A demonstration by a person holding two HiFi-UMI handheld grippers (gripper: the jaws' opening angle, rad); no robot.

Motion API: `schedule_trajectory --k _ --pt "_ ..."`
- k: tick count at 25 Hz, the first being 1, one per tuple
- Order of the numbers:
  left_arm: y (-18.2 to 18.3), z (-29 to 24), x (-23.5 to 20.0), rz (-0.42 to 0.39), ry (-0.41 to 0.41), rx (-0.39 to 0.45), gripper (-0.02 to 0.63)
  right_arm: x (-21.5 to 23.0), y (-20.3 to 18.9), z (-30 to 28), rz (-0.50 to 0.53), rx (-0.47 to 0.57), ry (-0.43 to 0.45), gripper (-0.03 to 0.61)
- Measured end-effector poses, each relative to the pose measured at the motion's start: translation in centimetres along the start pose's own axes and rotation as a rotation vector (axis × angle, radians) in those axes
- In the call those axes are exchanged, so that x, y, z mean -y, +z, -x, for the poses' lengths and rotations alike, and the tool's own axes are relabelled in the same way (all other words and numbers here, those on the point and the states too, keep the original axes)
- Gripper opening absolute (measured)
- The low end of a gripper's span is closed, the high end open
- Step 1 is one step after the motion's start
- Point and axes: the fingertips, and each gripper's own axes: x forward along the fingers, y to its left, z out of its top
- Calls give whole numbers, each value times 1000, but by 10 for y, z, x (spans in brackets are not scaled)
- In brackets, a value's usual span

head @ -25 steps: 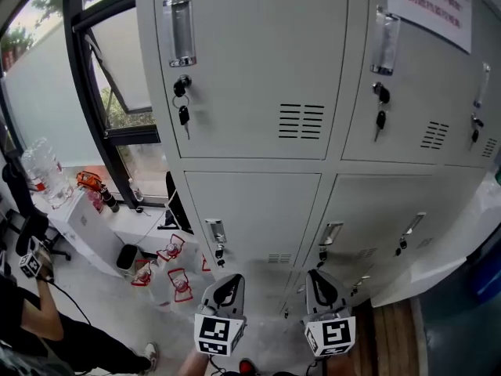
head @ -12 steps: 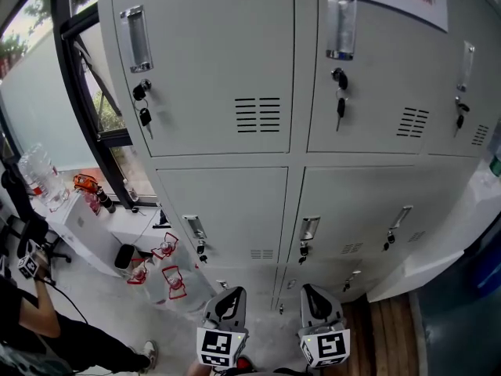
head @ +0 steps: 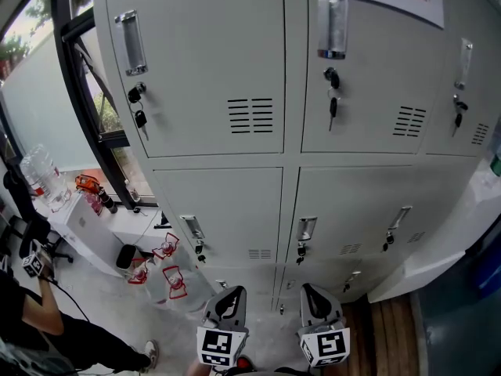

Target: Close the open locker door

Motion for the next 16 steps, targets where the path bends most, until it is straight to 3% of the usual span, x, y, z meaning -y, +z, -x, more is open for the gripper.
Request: schedule_trajectory --k 16 --pt "2 2 0 -5 0 5 21 -6 -1 -3 -2 3 13 21"
